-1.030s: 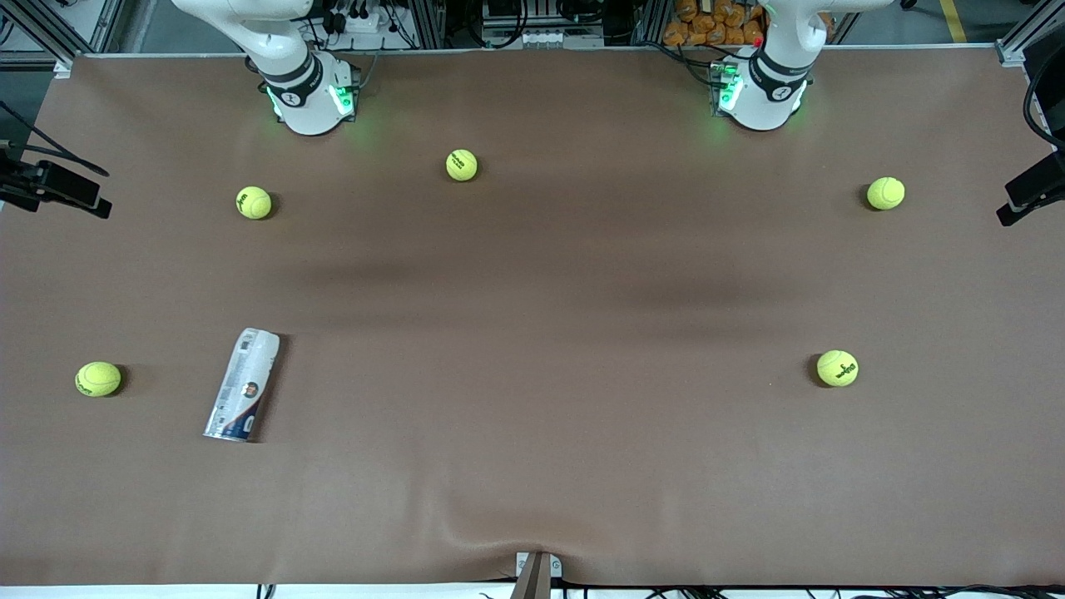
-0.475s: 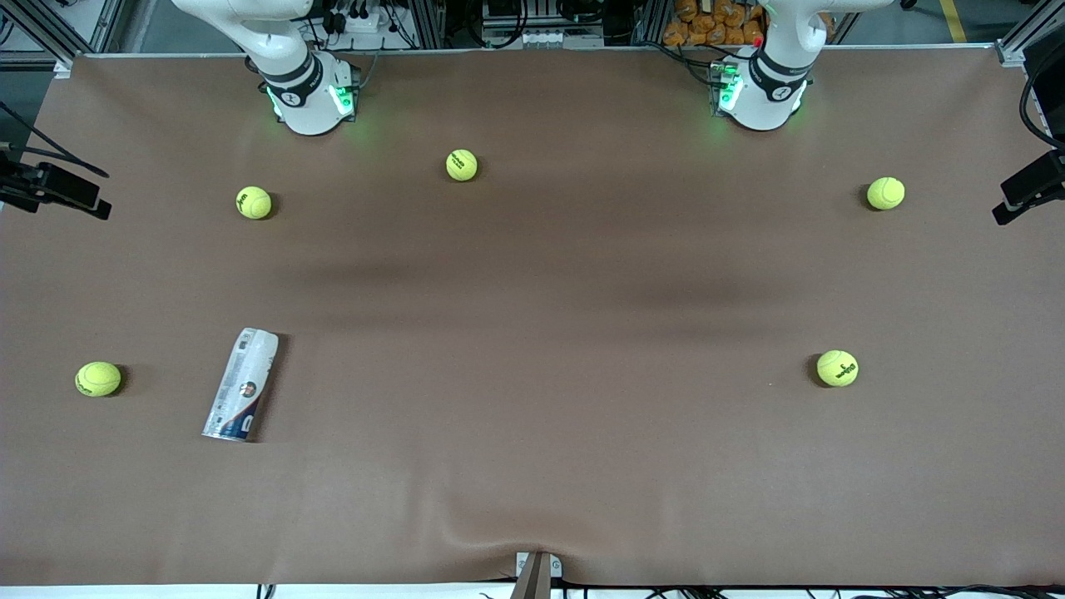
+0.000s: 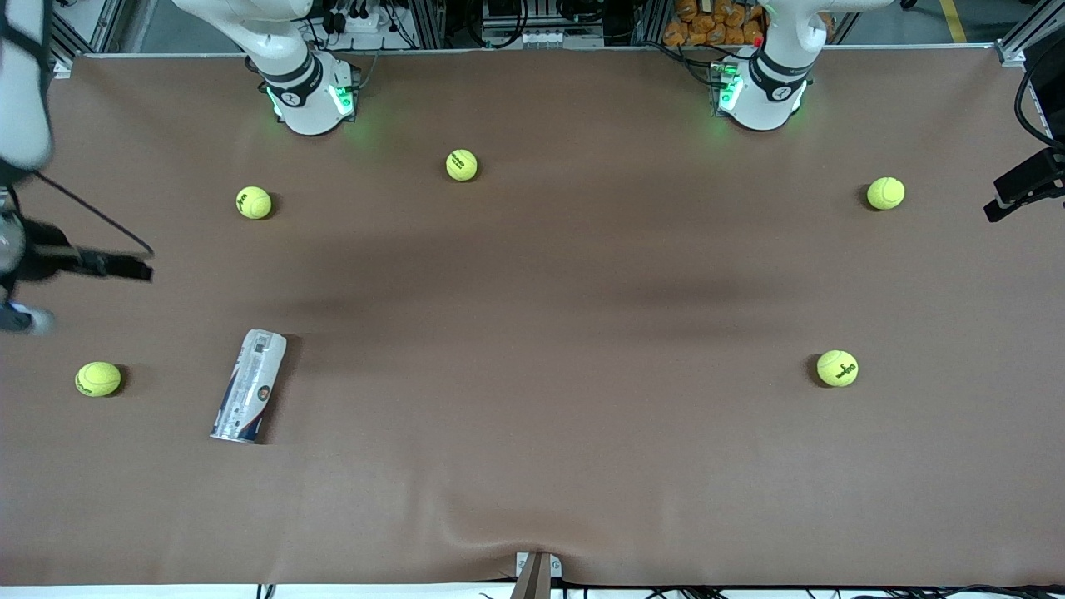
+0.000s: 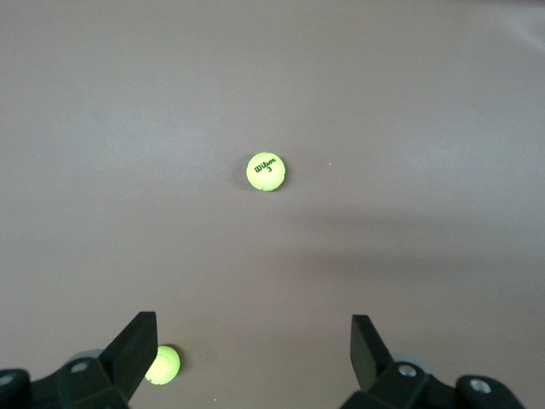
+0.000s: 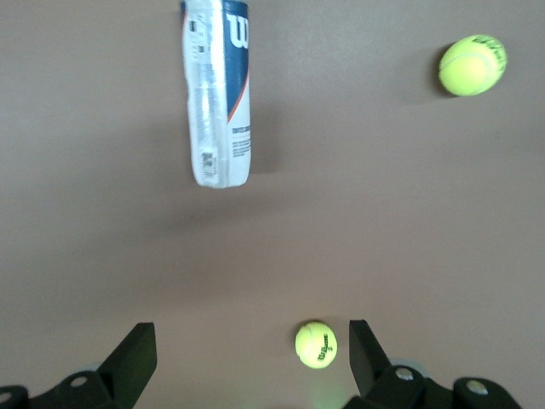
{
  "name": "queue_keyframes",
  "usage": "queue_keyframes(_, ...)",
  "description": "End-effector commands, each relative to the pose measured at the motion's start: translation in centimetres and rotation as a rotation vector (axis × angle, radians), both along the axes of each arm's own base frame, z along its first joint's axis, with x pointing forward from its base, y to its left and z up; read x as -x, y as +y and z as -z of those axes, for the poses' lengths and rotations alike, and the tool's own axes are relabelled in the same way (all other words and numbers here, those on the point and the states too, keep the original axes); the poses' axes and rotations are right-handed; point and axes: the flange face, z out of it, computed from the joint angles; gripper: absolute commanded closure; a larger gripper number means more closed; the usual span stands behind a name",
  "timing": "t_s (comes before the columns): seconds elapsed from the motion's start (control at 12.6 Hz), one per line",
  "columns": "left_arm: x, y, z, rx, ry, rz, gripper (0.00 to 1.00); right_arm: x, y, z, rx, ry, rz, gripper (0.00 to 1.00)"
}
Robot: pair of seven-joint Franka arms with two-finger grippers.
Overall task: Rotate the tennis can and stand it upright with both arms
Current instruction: 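Reach the right gripper to the lying white tennis can and grasp it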
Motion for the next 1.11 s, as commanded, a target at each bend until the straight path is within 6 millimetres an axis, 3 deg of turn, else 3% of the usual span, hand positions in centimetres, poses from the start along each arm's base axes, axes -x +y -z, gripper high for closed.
queue_keyframes(0.0, 0.1, -0.1, -0.3, 0.016, 0.004, -0.014, 0.00, -2.5, -0.4, 5.5, 0.005, 0.026, -0.001, 0.00)
queue_keyframes(0.32, 0.2, 0.0, -0.3, 0.016, 0.007, -0.011, 0.00, -6.2, 0.9, 16.5, 0.000, -0.013, -0.019, 0.00)
queue_keyframes(0.55, 0.0, -0.1, -0.1, 0.019, 0.011, -0.010, 0.00, -7.5, 2.1, 22.6, 0.001, -0.050, -0.027, 0.00)
queue_keyframes(0.79, 0.0, -0.1, 0.0, 0.019, 0.013, -0.009, 0.00, -8.1, 3.3, 26.1, -0.026, -0.085, -0.010, 0.00)
queue_keyframes(1.03, 0.0, -0.2, 0.0, 0.019, 0.013, -0.007, 0.00, -8.1, 2.8, 27.4, -0.025, -0.087, -0.017, 0.00)
